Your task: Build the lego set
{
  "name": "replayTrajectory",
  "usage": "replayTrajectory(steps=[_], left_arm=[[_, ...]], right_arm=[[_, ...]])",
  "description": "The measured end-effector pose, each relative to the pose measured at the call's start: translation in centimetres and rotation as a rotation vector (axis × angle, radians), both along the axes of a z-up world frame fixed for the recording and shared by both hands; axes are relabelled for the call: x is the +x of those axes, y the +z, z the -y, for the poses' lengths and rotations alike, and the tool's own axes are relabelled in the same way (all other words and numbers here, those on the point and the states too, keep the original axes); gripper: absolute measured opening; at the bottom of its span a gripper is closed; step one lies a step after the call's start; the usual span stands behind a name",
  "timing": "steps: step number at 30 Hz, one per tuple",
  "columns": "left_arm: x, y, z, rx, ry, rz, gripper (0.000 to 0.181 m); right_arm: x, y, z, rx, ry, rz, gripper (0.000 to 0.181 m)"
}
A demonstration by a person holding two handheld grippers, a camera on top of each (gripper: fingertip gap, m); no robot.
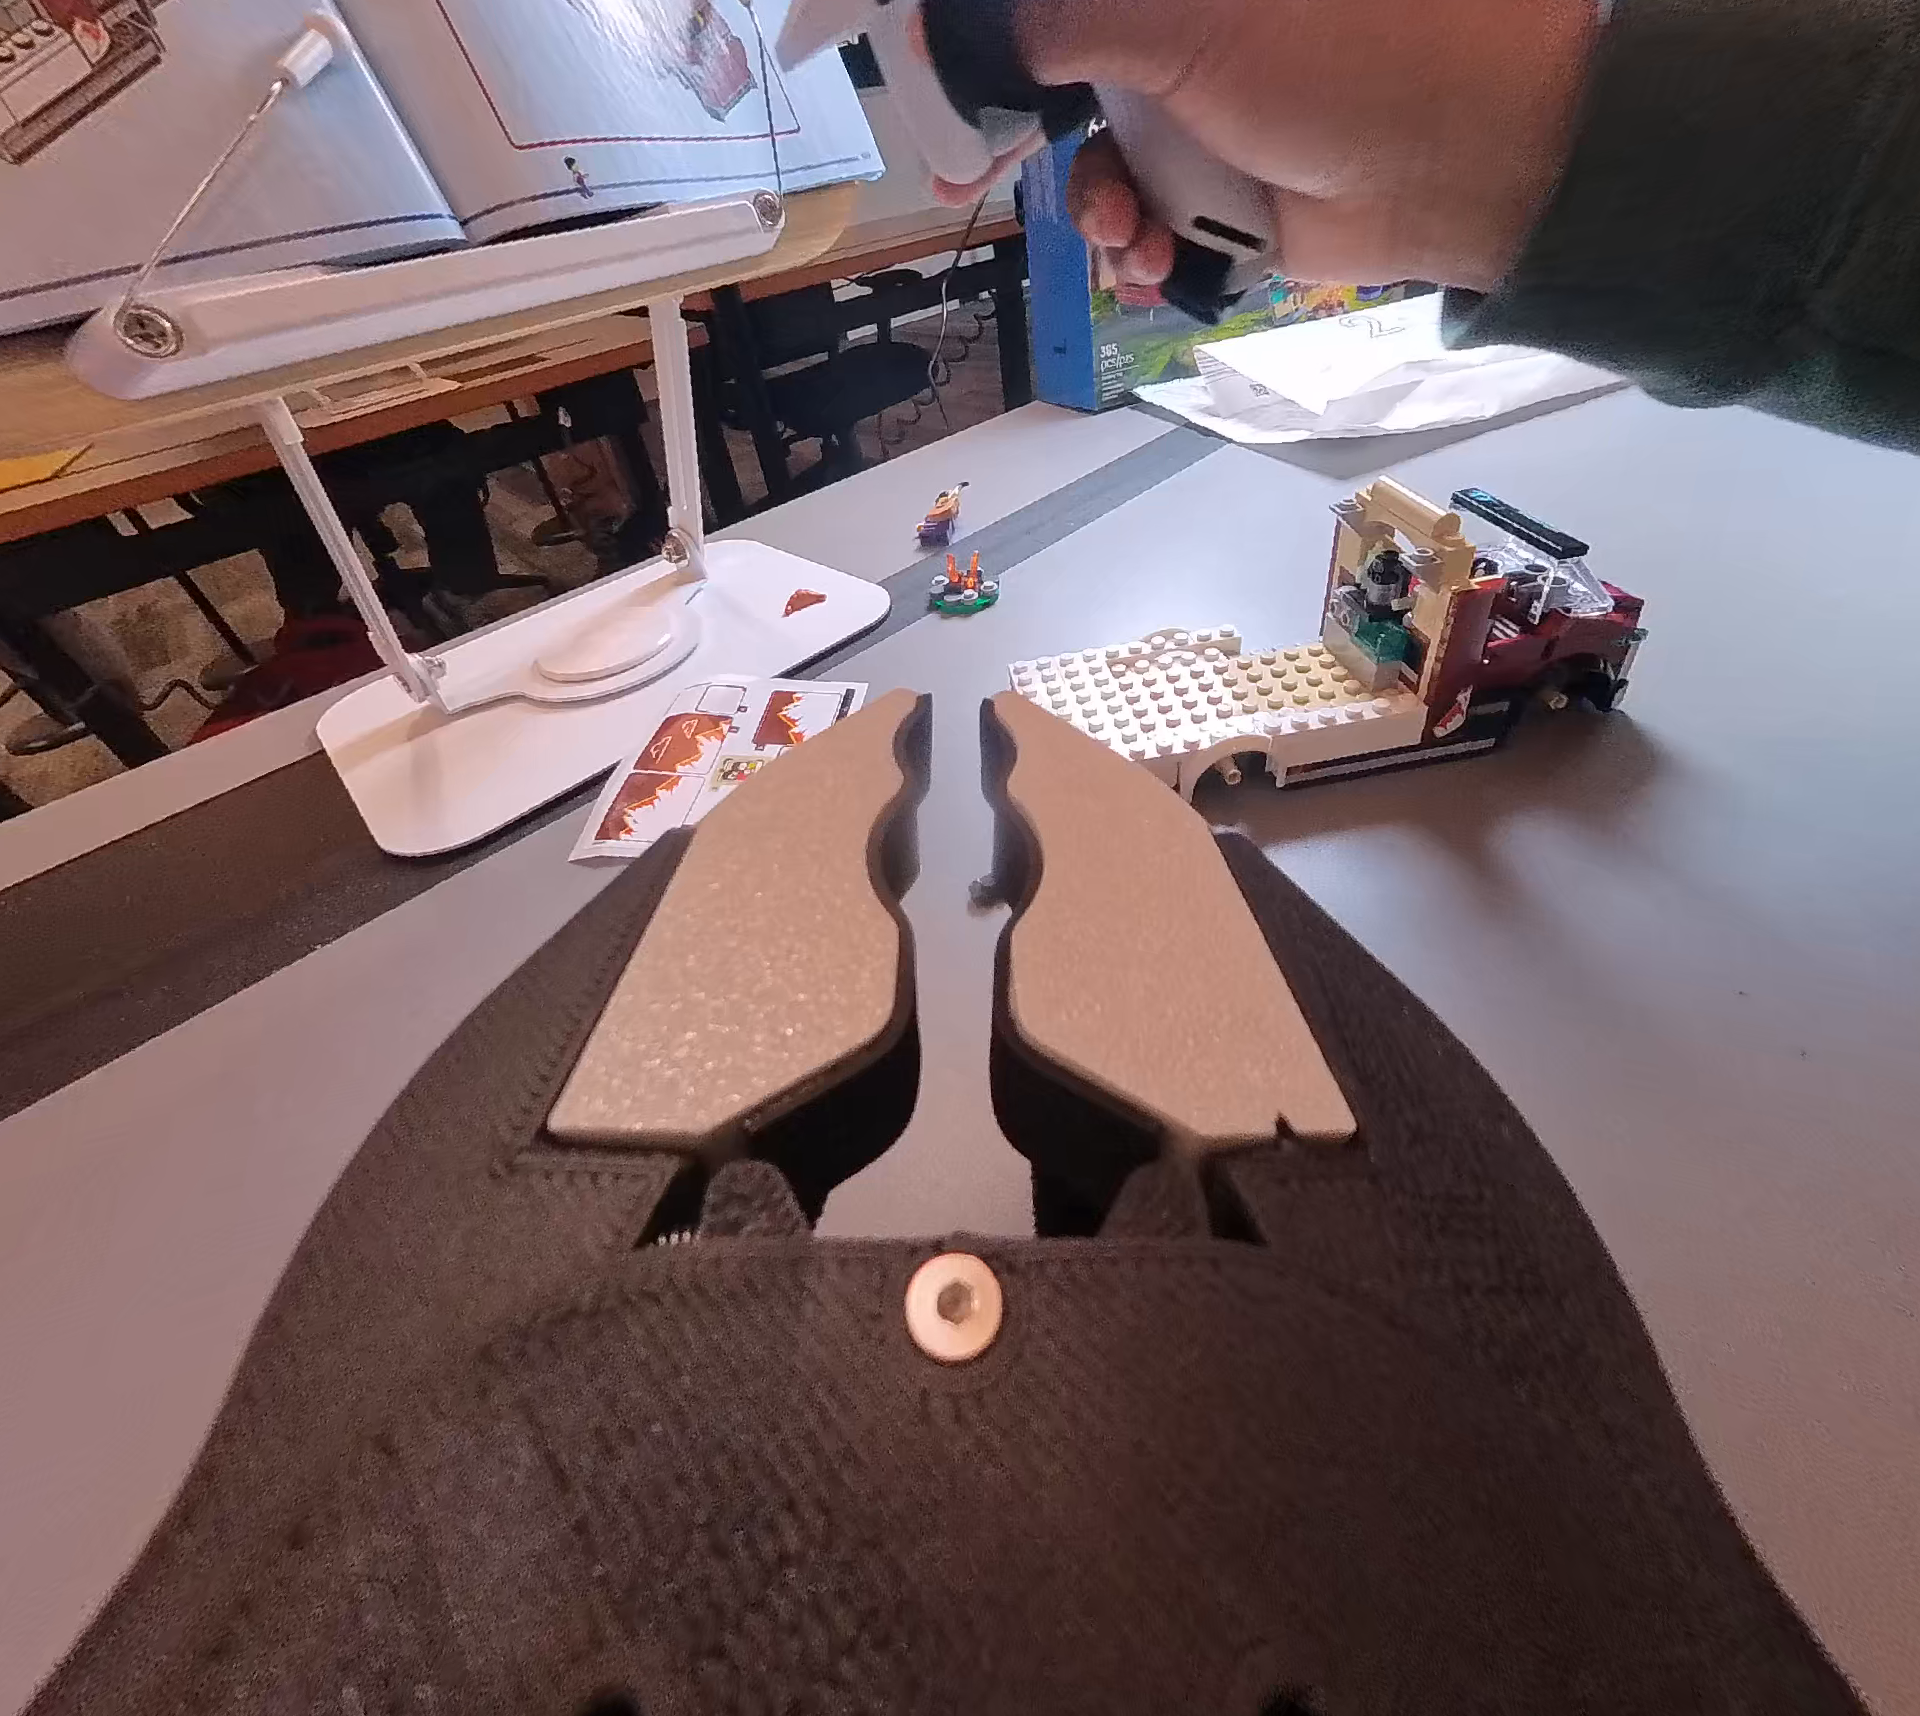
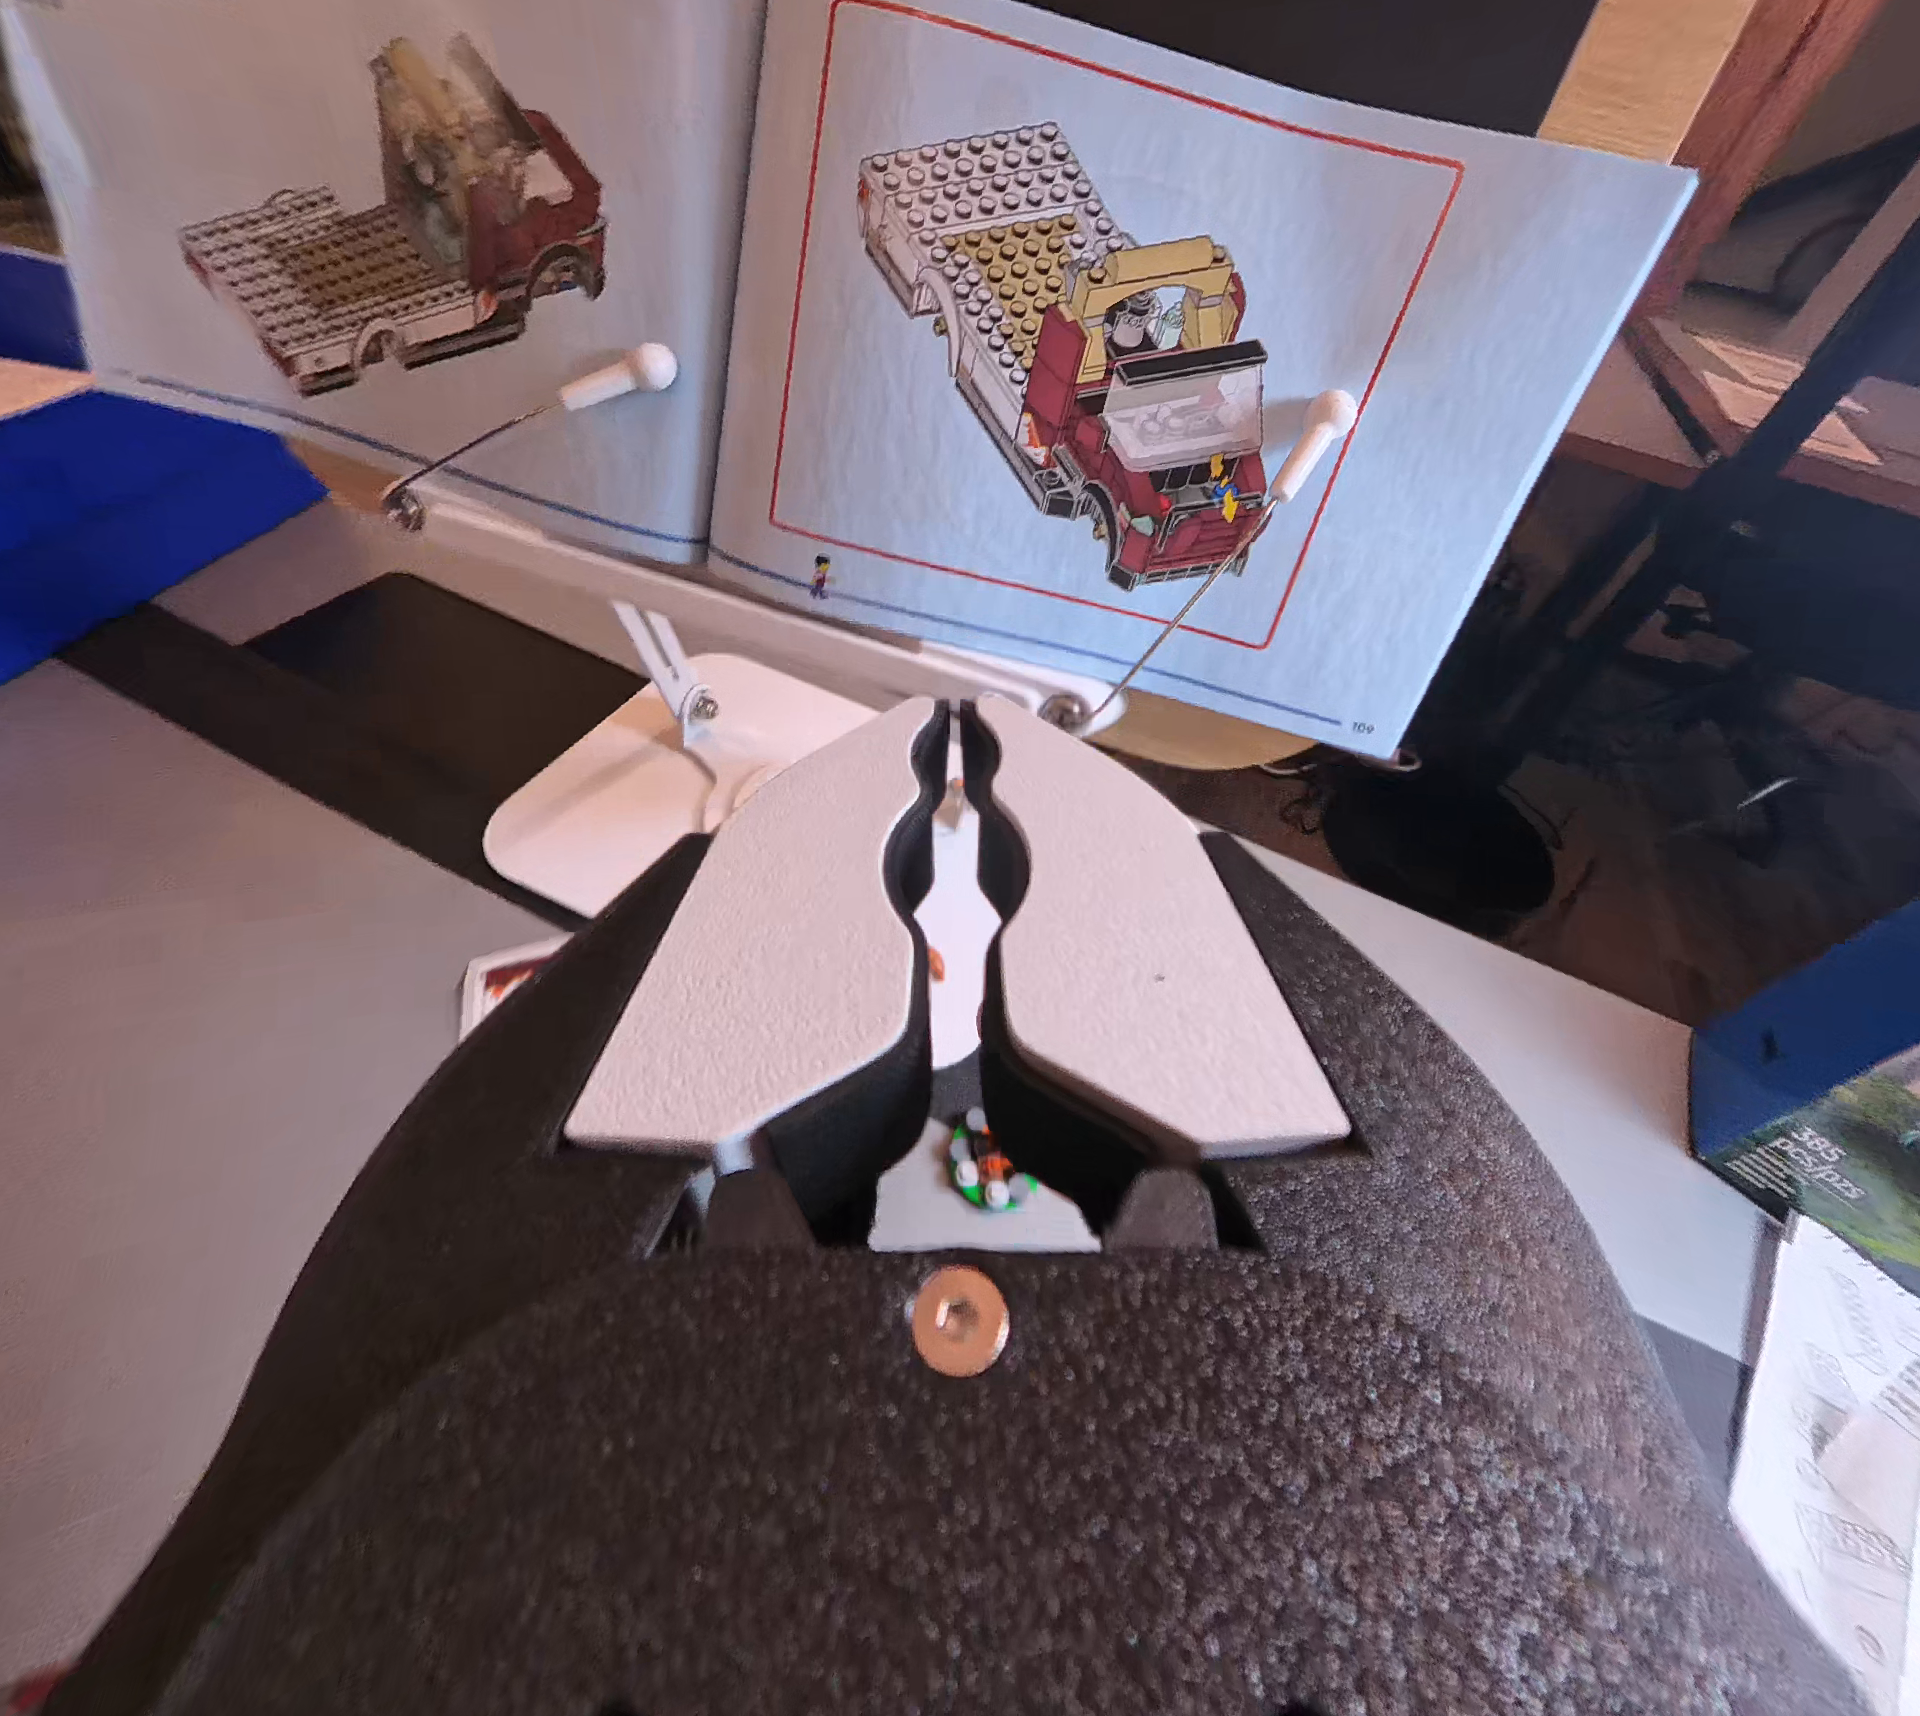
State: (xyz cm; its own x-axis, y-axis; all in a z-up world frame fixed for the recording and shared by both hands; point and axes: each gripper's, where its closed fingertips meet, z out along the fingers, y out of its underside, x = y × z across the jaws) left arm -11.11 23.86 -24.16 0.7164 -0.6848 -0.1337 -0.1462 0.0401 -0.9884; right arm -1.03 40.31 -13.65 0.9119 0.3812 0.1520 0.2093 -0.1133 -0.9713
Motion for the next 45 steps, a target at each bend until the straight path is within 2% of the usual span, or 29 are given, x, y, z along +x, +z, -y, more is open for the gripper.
replayTrajectory(steps=[4,9,15,19,23,25,28,31,33,36,39,41,45], left_arm=[[0.2,-0.1,0.2,0.0,-0.01,-0.01,0.007],[0.5,-0.3,0.2,-0.045,-0.024,0.026,0.007],[0.7,-0.4,0.4,-0.044,-0.026,0.018,0.007],[0.7,-0.4,0.4,-0.053,-0.021,0.023,0.007],[0.7,-0.2,0.2,-0.048,-0.007,0.013,0.007],[0.6,-0.2,0.2,-0.04,-0.002,-0.013,0.009],[0.4,-0.2,0.1,-0.053,-0.021,-0.087,0.02],[-0.3,-1.0,0.1,-0.118,-0.04,-0.185,0.034],[-0.5,-1.8,0.5,-0.172,-0.067,-0.212,0.04],[-0.9,-3.4,1.1,-0.236,-0.091,-0.241,0.042],[-0.6,-4.9,2.0,-0.303,-0.127,-0.291,0.05],[-0.5,-5.4,2.4,-0.307,-0.141,-0.328,0.052],[-0.4,-6.4,2.9,-0.327,-0.166,-0.388,0.053]], right_arm=[[1.1,-1.4,4.3,-0.041,0.099,0.079,0.0],[4.1,-3.7,10.6,-0.109,0.161,0.126,0.0],[7.5,-8.9,17.6,-0.222,0.174,0.208,0.0],[8.7,-12.0,20.7,-0.275,0.188,0.237,0.0],[9.1,-12.3,21.3,-0.278,0.2,0.204,0.001],[9.0,-11.7,20.9,-0.247,0.204,0.203,0.009],[9.0,-11.4,20.1,-0.206,0.204,0.254,0.032],[8.7,-11.9,20.1,-0.222,0.237,0.266,0.046],[8.7,-13.0,20.3,-0.27,0.268,0.307,0.066],[9.5,-15.8,19.9,-0.386,0.288,0.348,0.078],[9.4,-17.6,19.5,-0.475,0.338,0.299,0.075],[8.9,-18.0,19.8,-0.504,0.413,0.279,0.06],[9.0,-18.1,20.2,-0.505,0.511,0.328,0.06]])
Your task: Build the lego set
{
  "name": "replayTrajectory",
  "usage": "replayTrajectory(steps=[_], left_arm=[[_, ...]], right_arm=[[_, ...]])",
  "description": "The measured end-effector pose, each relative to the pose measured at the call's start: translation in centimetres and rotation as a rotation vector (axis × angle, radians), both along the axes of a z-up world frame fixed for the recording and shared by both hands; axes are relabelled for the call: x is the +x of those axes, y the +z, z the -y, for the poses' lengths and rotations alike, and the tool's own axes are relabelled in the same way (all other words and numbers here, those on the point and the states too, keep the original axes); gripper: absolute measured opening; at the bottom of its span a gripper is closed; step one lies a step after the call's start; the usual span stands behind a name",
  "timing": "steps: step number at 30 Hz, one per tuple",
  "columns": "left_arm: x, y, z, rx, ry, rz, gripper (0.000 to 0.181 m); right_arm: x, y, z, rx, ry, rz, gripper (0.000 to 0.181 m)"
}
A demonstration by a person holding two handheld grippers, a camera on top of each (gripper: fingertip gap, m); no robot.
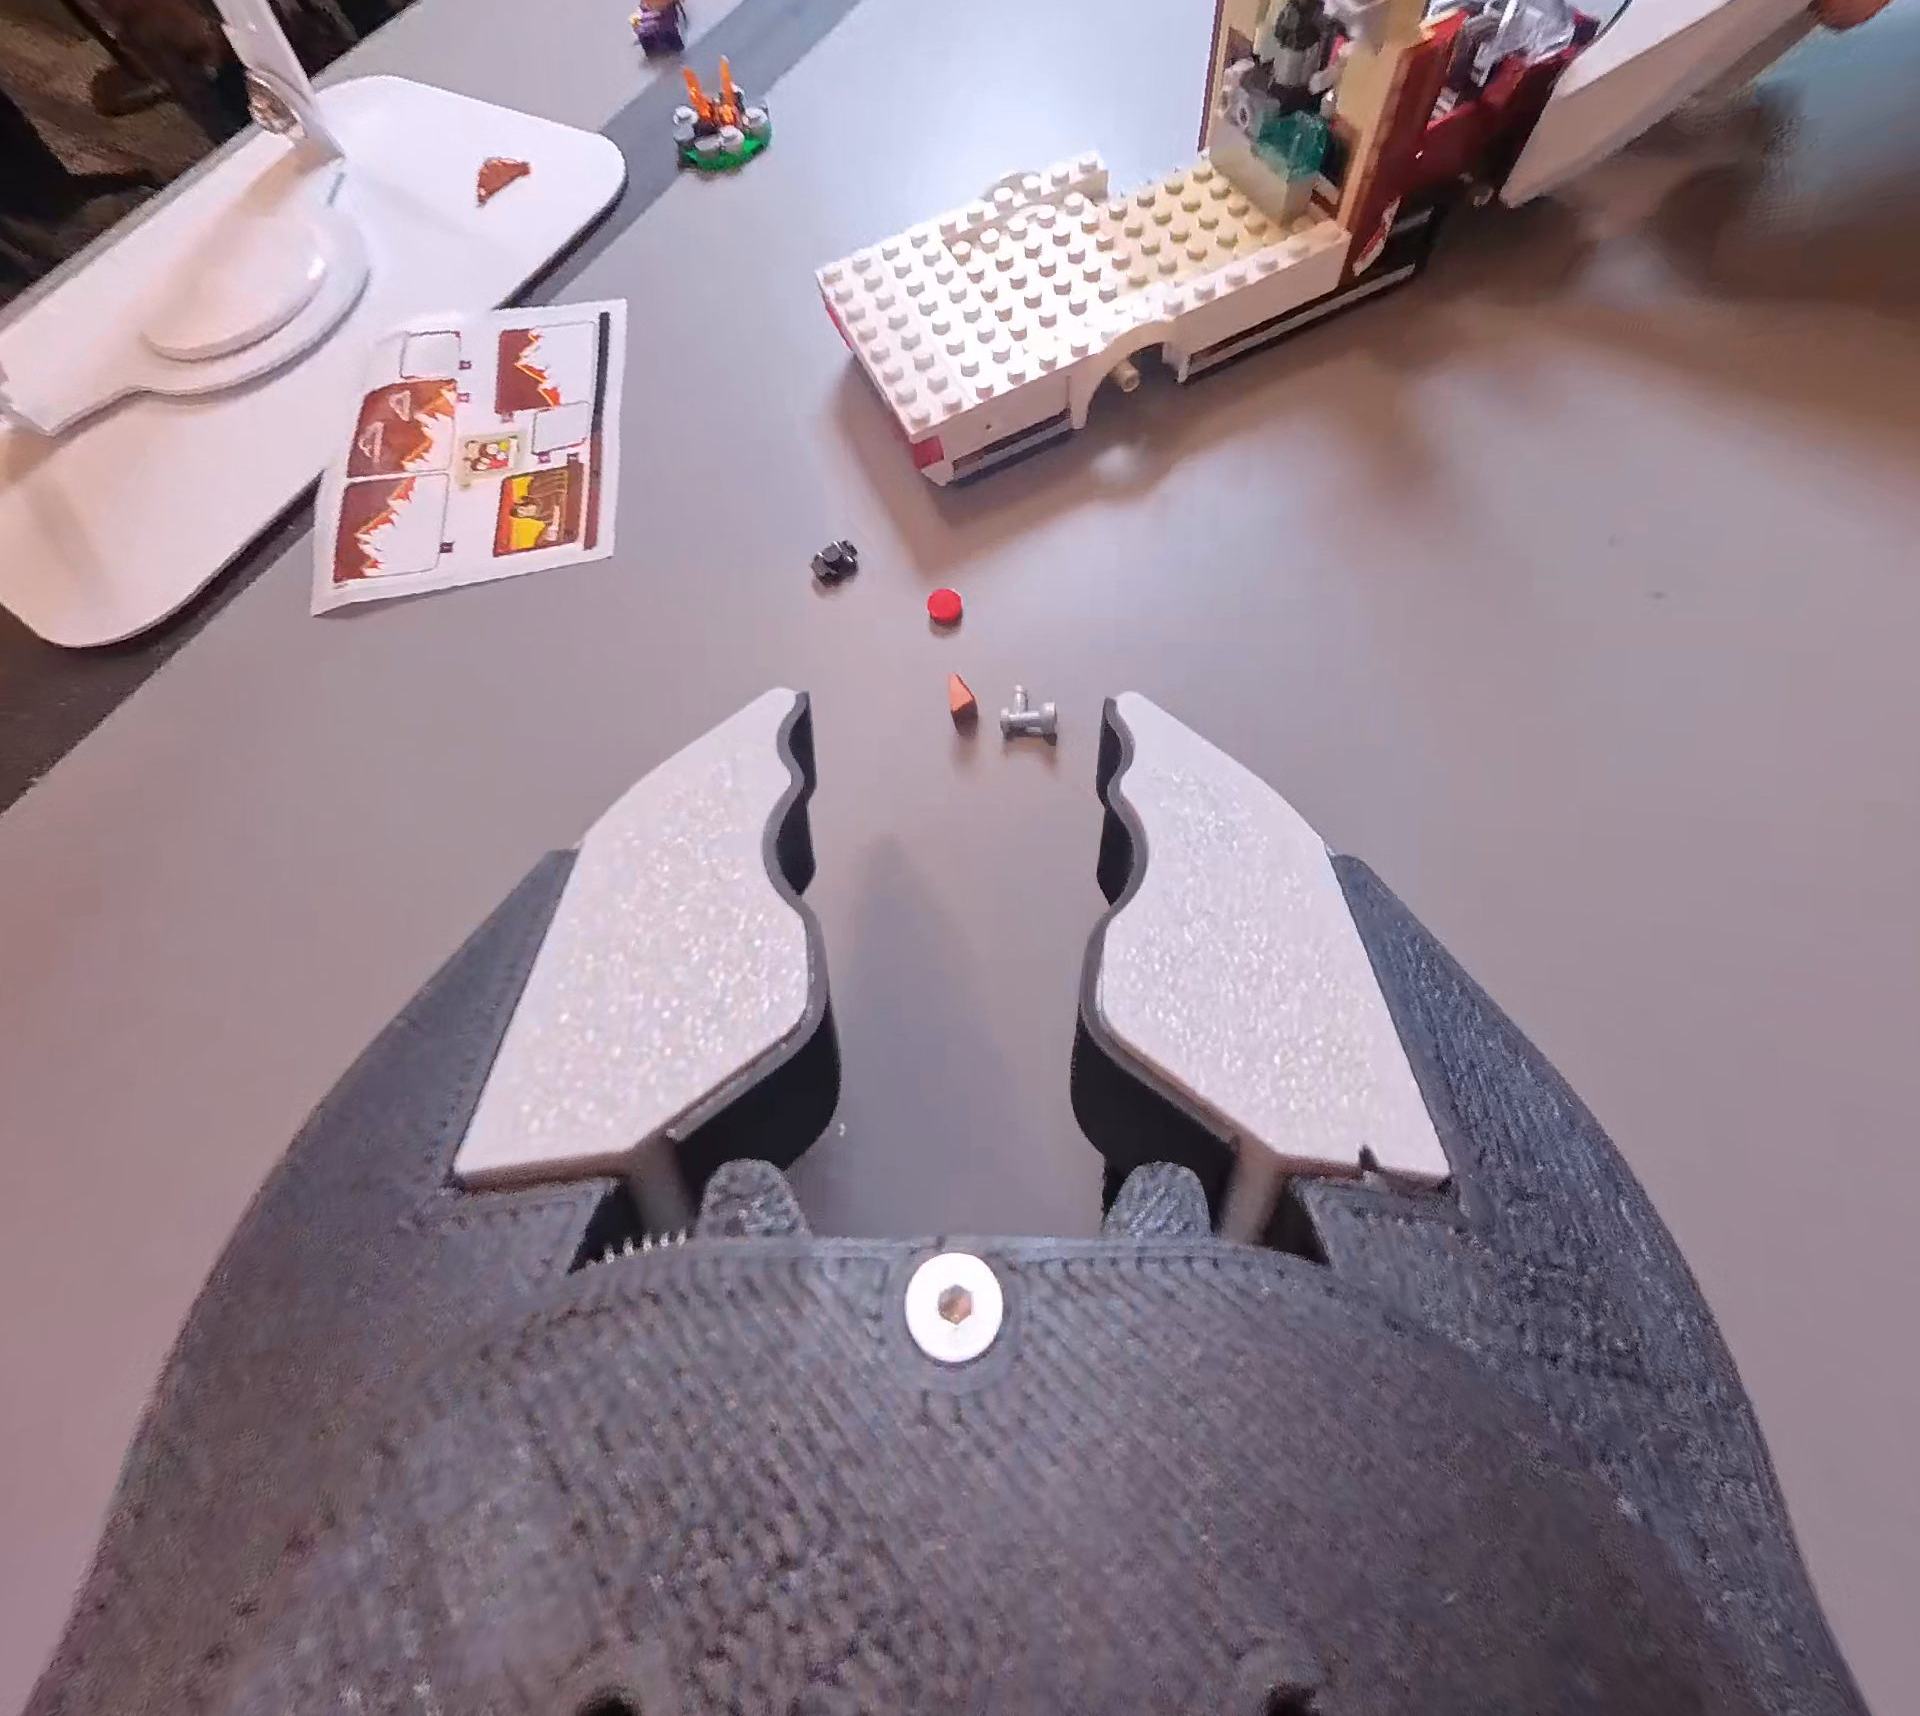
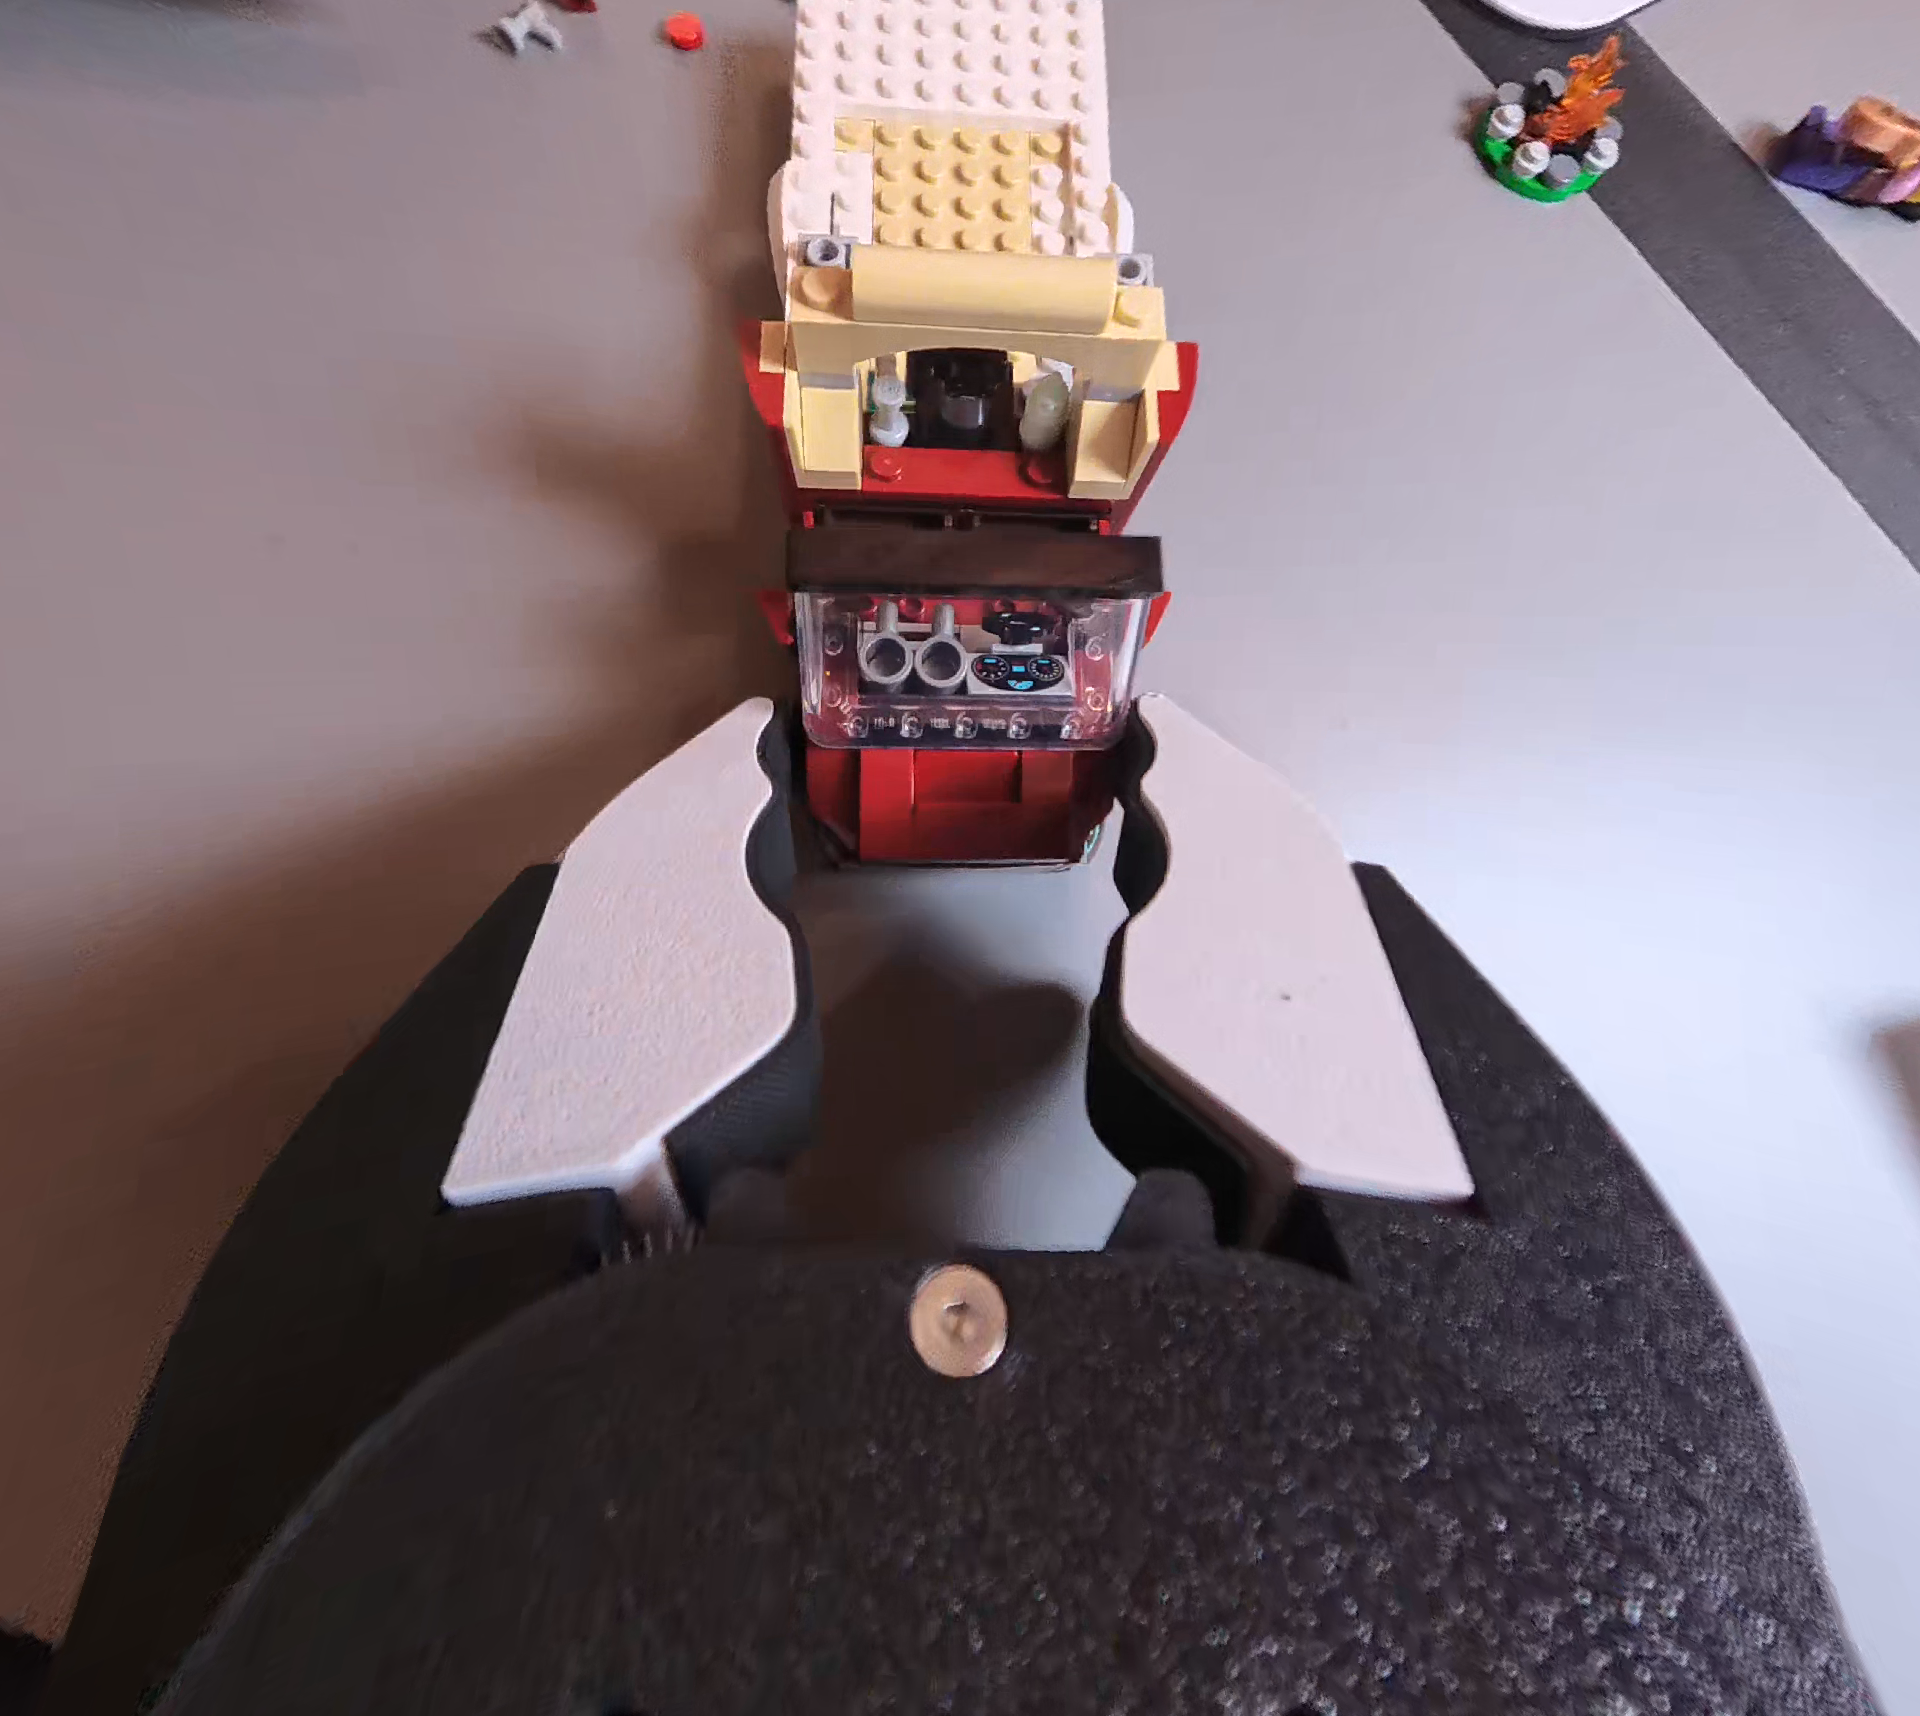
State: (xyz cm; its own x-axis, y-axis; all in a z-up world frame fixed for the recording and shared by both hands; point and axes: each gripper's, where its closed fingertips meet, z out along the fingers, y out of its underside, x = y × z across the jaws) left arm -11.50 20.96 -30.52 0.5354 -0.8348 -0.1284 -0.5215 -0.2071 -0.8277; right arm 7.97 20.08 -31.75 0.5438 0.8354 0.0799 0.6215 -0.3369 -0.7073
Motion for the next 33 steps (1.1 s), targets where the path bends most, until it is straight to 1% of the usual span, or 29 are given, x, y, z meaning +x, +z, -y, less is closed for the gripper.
replayTrajectory(steps=[2,6,8,10,11,13,15,17,19,21,23,26,29,31,33], left_arm=[[0.1,-0.6,0.3,-0.034,-0.014,-0.008,0.053],[0.2,-1.7,0.9,-0.065,-0.049,-0.06,0.052],[0.5,-2.0,1.0,-0.066,-0.061,-0.066,0.05],[0.7,-2.0,0.8,-0.074,-0.063,-0.064,0.047],[0.6,-2.0,0.6,-0.074,-0.053,-0.068,0.045],[0.5,-2.0,0.2,-0.067,-0.038,-0.068,0.044],[-0.2,-1.7,-1.0,-0.016,0.024,-0.071,0.042],[-0.7,-0.1,-2.0,0.073,0.071,-0.01,0.043],[-0.8,1.7,-2.5,0.105,0.105,0.077,0.043],[-0.9,3.7,-3.3,0.149,0.148,0.16,0.042],[-1.0,5.7,-4.1,0.2,0.187,0.218,0.039],[-0.9,9.5,-5.9,0.309,0.244,0.262,0.034],[-0.8,13.6,-9.1,0.422,0.31,0.258,0.032],[-0.2,15.6,-11.7,0.452,0.34,0.234,0.031],[1.1,17.0,-14.2,0.46,0.335,0.225,0.026]], right_arm=[[0.4,0.0,1.0,-0.008,0.068,0.011,0.06],[1.0,0.0,4.2,-0.022,0.196,0.019,0.06],[1.2,0.0,5.2,-0.02,0.224,0.027,0.06],[1.4,0.0,5.4,-0.019,0.226,0.036,0.06],[1.4,0.2,5.6,-0.024,0.232,0.036,0.064],[1.3,1.6,6.3,-0.069,0.26,-0.02,0.074],[1.3,4.1,6.3,-0.066,0.259,-0.101,0.073],[1.2,6.9,4.9,0.014,0.228,-0.177,0.067],[1.1,9.3,1.8,0.122,0.125,-0.234,0.054],[1.0,11.0,-2.4,0.239,0.002,-0.238,0.045],[0.3,12.9,-7.0,0.316,-0.116,-0.263,0.034],[-2.0,15.7,-14.1,0.367,-0.223,-0.307,0.033],[-3.9,18.0,-21.4,0.445,-0.325,-0.28,0.034],[-4.4,18.5,-25.4,0.451,-0.411,-0.256,0.036],[-4.9,18.4,-28.0,0.414,-0.476,-0.274,0.035]])
